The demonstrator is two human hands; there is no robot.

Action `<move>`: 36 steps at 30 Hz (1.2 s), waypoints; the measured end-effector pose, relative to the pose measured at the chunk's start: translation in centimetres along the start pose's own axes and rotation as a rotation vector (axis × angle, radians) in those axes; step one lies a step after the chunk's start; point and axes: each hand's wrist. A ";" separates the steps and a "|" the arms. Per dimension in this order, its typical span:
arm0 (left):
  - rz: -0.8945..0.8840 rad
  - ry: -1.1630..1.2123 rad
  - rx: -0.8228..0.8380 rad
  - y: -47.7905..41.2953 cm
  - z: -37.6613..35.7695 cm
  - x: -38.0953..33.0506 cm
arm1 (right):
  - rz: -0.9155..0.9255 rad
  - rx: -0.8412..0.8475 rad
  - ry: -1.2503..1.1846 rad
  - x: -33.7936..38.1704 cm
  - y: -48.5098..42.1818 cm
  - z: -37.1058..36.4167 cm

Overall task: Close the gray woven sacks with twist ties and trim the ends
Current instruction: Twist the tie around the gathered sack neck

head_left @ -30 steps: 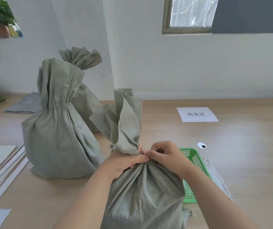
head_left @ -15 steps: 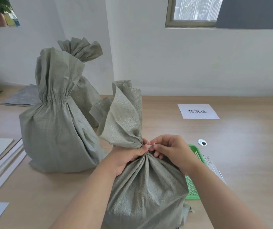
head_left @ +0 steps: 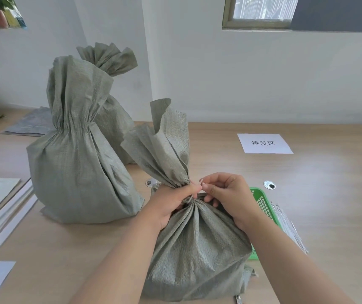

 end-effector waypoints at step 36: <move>0.131 -0.031 -0.074 -0.4 -1.2 -1.2 | 0.076 -0.103 0.194 -0.7 0.5 -0.4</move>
Point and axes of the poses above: each hand's wrist, its own y-axis away from the middle knuckle, its own z-axis out of the back of the hand, x = y × z, and after that the axes turned 12 degrees about y, right-handed
